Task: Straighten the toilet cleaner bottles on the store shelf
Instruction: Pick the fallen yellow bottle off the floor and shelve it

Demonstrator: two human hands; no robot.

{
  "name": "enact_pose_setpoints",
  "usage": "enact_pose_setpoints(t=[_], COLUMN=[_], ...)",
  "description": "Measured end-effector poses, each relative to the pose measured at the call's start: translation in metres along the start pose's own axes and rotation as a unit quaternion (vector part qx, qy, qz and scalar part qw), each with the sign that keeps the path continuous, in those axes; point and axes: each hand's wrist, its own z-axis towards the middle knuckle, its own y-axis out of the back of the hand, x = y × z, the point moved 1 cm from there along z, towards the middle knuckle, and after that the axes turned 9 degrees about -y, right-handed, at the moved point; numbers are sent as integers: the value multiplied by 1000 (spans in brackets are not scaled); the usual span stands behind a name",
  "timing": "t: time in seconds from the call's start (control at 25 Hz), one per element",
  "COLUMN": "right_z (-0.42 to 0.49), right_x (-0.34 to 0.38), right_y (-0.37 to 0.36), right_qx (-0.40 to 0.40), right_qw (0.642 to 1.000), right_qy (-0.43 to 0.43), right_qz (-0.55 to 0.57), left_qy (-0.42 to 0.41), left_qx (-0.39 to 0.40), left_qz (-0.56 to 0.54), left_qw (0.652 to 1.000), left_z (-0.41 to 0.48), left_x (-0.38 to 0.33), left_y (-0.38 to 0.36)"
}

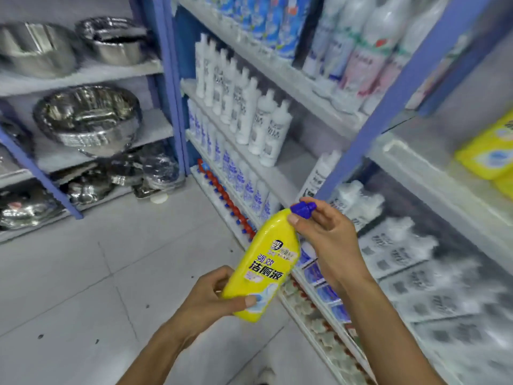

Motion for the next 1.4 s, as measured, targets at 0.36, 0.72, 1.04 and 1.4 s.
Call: enact_pose_setpoints(t=[0.36,0.72,1.04,1.4], right_z=[-107,-114,-29,13], right_x=[153,232,226,161], right_y=[139,279,310,294], right_qx=[-120,-205,-232,-242], right_qw=[982,942,943,950], right_qy=[142,262,233,198], right_qz=[-28,-32,-59,-22], left_qy=[-133,-312,-328,-324], left_qx=[170,237,230,298], left_qz=[-2,129,171,167], left_qw=[976,911,900,882], left_z=[15,90,187,244], left_x=[-134,-248,-257,-256], left_y=[-183,-347,-371,-335])
